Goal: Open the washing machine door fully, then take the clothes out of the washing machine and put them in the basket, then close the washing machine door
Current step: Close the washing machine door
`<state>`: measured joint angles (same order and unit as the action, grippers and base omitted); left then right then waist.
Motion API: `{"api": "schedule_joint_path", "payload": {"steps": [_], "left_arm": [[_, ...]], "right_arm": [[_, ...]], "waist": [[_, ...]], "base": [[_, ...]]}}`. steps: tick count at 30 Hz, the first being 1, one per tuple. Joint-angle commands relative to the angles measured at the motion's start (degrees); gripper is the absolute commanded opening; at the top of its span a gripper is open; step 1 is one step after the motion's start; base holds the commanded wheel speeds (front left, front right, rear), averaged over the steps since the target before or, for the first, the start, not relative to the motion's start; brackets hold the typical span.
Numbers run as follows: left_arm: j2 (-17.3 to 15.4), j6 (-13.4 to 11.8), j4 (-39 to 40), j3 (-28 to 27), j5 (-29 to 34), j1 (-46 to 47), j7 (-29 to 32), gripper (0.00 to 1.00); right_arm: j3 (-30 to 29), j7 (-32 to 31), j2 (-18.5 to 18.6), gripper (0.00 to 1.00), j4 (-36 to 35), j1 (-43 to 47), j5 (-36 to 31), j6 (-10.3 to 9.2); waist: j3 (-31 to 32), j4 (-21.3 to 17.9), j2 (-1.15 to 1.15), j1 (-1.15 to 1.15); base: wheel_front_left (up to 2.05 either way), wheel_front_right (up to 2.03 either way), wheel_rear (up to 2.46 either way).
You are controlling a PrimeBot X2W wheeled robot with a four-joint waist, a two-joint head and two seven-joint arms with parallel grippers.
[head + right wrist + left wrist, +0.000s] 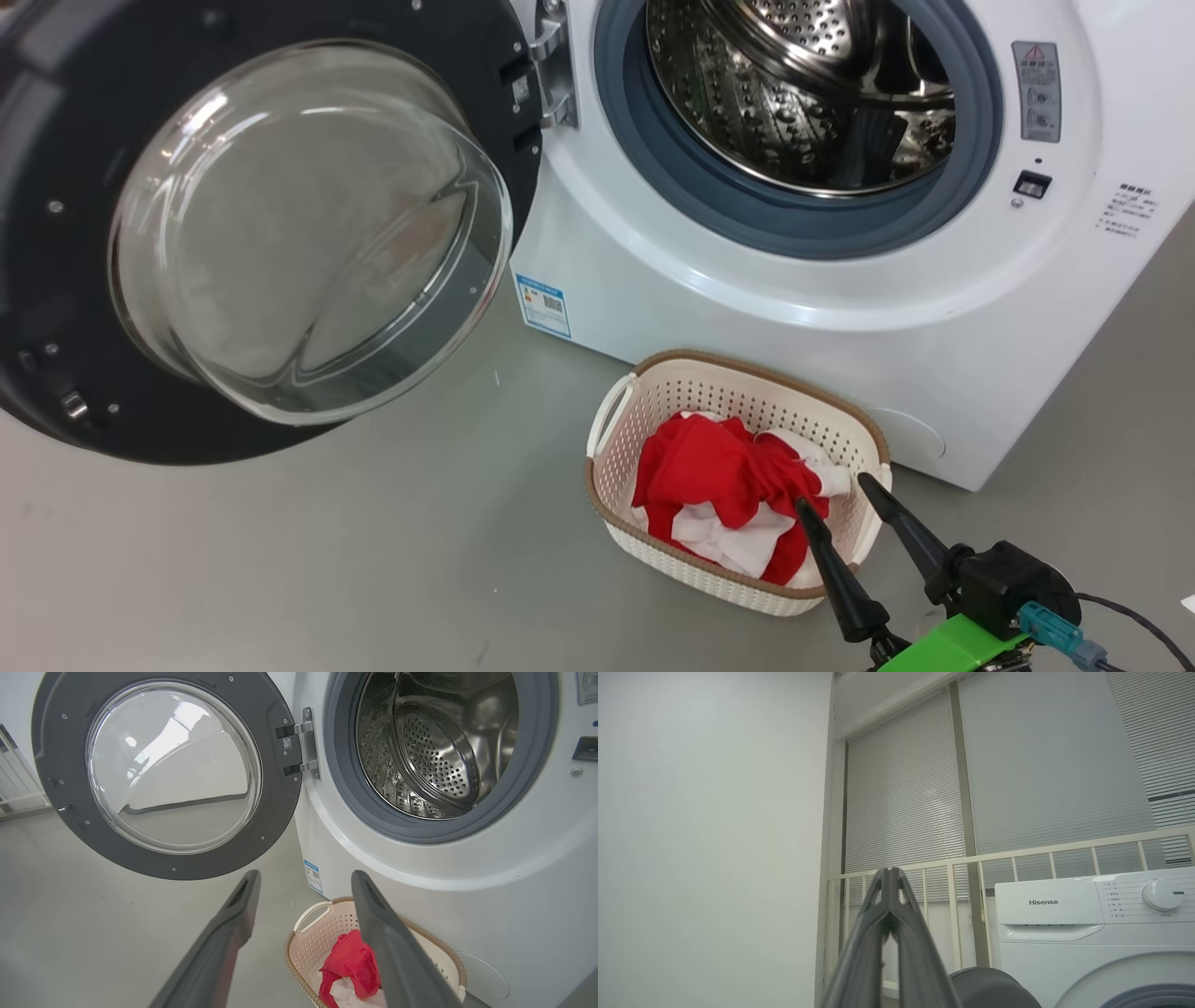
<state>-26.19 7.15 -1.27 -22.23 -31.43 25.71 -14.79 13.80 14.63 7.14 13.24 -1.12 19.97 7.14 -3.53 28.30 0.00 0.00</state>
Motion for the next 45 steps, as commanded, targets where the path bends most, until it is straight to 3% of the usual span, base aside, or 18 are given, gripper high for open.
{"api": "schedule_joint_path", "payload": {"steps": [1,10,12,17,24,36,45], "left_arm": [[-4.62,0.32,-2.03,-1.41,-2.61,4.15,-0.21,0.00],[-13.09,0.33,-22.44,2.06,-21.03,16.42,0.17,0.00],[-15.16,0.33,-27.24,3.47,-27.01,18.95,2.35,0.00],[-19.85,0.33,-36.05,8.15,-34.19,22.37,7.50,0.00],[-21.75,0.34,-44.81,12.79,-41.42,25.69,16.39,0.00],[-21.35,0.34,-54.38,16.40,-49.07,27.15,35.48,0.00],[-21.47,0.34,-56.69,17.54,-50.02,26.89,39.06,0.00]], "right_arm": [[1.01,0.37,0.15,1.00,-1.63,-0.45,-0.74,0.35],[0.93,0.37,-0.14,1.00,-1.48,-2.07,-1.51,0.35],[1.06,0.37,-0.09,1.00,-1.45,-2.36,-1.65,0.35],[1.26,0.37,0.37,1.00,-1.28,-3.07,-1.86,0.35],[1.59,0.37,1.24,1.00,-1.20,-4.30,-2.34,0.35],[2.32,0.37,2.50,1.00,-1.98,-5.32,-3.11,0.35],[2.67,0.37,2.81,1.00,-2.33,-5.70,-3.19,0.35]], "waist": [[-1.08,-0.14,0.00,0.00],[-3.39,-0.76,0.00,0.00],[-4.02,-0.90,0.00,0.00],[-5.50,-1.42,0.00,0.00],[-8.00,-2.25,0.00,0.00],[-11.84,-3.70,0.00,0.00],[-13.01,-4.26,0.00,0.00]], "base": [[0.00,0.00,0.00],[0.00,0.00,0.00],[0.00,0.00,0.00],[0.00,0.00,0.00],[0.00,0.00,0.00],[0.00,0.00,0.00],[0.00,0.00,0.00]]}}
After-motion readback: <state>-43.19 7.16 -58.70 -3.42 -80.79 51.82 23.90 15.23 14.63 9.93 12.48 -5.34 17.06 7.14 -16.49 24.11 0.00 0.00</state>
